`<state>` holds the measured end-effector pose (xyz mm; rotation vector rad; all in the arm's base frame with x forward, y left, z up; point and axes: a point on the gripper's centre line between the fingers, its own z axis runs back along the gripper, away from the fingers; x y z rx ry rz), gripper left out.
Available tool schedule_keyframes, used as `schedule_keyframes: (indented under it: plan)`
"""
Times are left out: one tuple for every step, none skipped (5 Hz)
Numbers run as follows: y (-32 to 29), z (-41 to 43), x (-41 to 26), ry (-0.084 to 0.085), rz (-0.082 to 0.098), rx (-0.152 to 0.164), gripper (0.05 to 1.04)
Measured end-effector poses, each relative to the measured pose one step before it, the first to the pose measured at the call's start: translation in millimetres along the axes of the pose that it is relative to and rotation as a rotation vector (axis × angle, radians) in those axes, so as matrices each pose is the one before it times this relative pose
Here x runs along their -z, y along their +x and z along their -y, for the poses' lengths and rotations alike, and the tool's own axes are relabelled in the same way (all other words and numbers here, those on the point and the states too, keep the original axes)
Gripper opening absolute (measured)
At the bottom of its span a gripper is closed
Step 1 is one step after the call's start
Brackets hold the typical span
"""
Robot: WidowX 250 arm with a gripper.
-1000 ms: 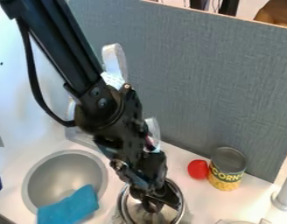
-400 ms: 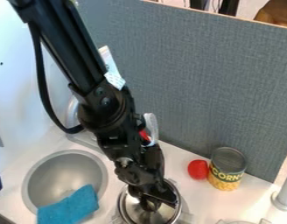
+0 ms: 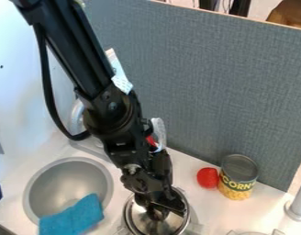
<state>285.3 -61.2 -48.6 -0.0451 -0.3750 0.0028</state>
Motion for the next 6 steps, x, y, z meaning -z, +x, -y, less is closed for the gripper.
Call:
schedule_keyframes:
  plan:
    - [-1.11, -2.10, 4.45, 0.0158, -0.0125, -0.0027, 0.416]
    - [2.89, -1.97, 2.71, 0.0209, -0.0032, 0.0071, 0.681]
    - [1.62, -0.73, 1.83, 0.0102, 0.0002, -0.0065, 0.947]
    - [-2.40, 1.50, -0.24, 0.0064, -0.0112, 0.0089, 1.009]
    - [-5.45, 4.71, -7.15, -0.0283, -0.0093, 0.0327, 1.005]
    - [4.86, 9.50, -35.63, -0.0904, 0.0925, 0.0367, 1.004]
